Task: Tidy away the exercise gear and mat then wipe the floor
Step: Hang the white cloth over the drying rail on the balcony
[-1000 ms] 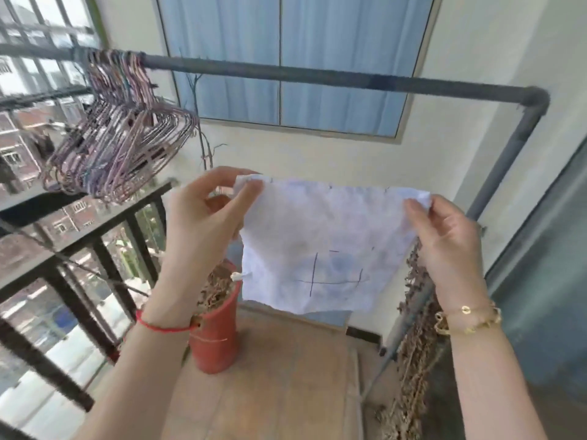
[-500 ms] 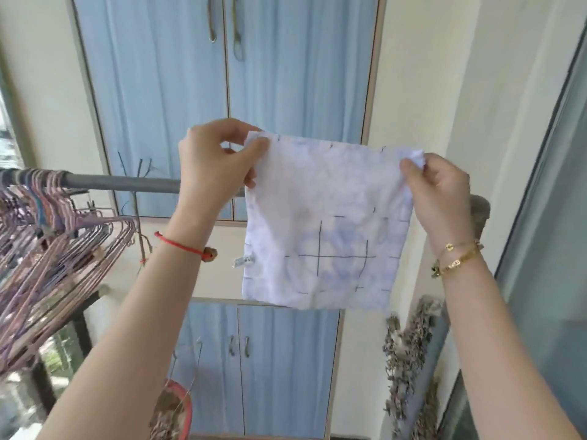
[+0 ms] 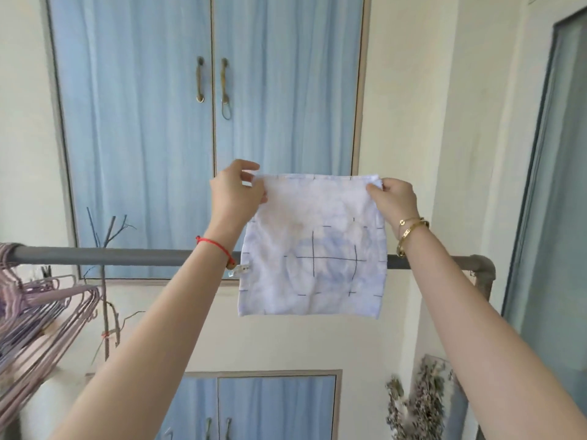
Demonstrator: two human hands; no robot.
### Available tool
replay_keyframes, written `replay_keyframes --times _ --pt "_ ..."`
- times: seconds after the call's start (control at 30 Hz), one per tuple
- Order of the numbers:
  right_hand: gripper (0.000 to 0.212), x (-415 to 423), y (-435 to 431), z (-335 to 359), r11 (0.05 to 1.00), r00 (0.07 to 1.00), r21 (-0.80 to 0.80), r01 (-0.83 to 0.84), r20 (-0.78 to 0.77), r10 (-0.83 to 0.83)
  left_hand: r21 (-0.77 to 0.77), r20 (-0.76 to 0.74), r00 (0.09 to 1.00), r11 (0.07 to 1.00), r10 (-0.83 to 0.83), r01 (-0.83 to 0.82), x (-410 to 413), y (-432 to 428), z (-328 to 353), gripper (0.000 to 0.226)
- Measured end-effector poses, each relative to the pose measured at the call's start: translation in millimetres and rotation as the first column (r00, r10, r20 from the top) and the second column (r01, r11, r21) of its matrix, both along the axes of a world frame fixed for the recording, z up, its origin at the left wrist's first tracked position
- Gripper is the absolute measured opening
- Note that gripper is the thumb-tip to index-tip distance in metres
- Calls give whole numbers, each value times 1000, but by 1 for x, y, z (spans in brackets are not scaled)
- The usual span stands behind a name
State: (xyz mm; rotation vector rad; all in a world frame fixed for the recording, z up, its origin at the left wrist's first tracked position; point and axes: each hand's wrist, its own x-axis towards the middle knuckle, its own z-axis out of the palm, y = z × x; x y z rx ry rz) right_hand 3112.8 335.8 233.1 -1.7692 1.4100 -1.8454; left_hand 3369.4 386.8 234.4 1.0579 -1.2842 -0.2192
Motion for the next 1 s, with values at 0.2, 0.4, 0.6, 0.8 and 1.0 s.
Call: replay_keyframes --times 0.2,0.4,0.6,0.8,1.0 --pt "34 6 -35 -32 943 975 324 79 -223 -5 434 191 975 901 -112 18 17 -22 -33 57" --pt "47 3 -19 -40 919 898 358 163 -441 12 398 517 828 917 -218 -7 32 -3 -40 53" --pt "42 4 38 -58 955 842 284 -87 -491 223 450 752 521 892 -404 43 31 24 -47 30" --pt "31 3 48 -97 997 740 -12 80 -669 -68 193 715 666 975 -215 108 30 28 -69 20" --pt "22 3 56 -117 981 833 -191 -19 -546 -91 -232 724 687 961 69 148 31 31 -98 25"
